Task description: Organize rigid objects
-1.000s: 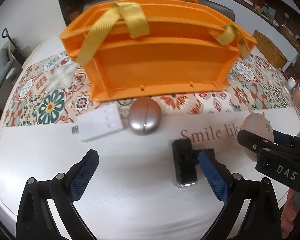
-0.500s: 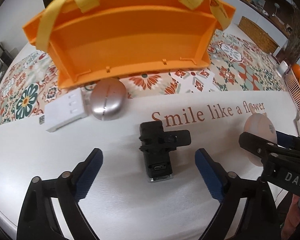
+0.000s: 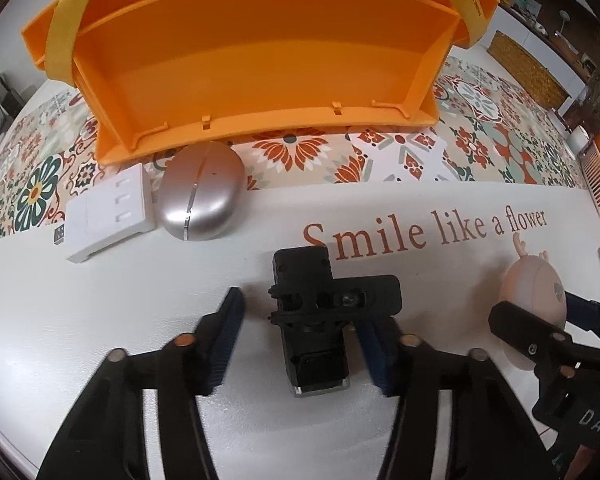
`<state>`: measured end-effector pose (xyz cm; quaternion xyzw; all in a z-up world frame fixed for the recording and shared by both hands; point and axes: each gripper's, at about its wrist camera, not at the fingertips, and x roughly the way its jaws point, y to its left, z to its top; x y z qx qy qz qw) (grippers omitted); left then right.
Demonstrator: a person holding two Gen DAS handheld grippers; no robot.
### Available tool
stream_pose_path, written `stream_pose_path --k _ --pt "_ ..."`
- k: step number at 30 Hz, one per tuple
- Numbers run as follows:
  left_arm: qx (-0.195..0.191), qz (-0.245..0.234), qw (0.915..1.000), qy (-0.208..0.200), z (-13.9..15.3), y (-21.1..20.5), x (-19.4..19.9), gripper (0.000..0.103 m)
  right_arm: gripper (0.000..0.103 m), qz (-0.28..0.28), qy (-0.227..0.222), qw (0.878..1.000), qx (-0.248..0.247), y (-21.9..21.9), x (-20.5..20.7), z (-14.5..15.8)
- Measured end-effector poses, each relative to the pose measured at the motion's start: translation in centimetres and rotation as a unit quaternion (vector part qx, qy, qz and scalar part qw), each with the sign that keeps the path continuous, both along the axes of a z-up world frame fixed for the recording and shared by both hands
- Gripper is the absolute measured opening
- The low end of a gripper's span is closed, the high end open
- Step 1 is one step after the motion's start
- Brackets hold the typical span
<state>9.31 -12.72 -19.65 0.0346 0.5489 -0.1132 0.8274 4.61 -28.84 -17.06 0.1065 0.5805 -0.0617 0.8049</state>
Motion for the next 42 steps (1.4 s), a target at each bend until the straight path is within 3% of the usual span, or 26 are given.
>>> stream_pose_path --k 2,8,21,42 --pt "-0.007 0.0 1.0 0.0 0.1 0.1 0.0 0.036 0.075 0.0 0.001 1.0 0.001 0.1 0.0 -0.1" --pt "-0.035 0.002 0.9993 0.008 0.4 1.1 0.4 0.032 0.075 0.002 -0.002 1.0 0.005 0.5 0.2 0.2" --pt "-0.049 0.001 0.9982 -0.034 3.8 2.6 0.3 0.032 0.075 0.013 -0.029 0.999 0.007 1.5 0.8 2.5" --pt "-0.067 0.012 0.9915 -0.111 11.1 4.6 0.9 0.032 0.075 0.033 -0.109 0.993 0.015 3.3 1.8 9.4"
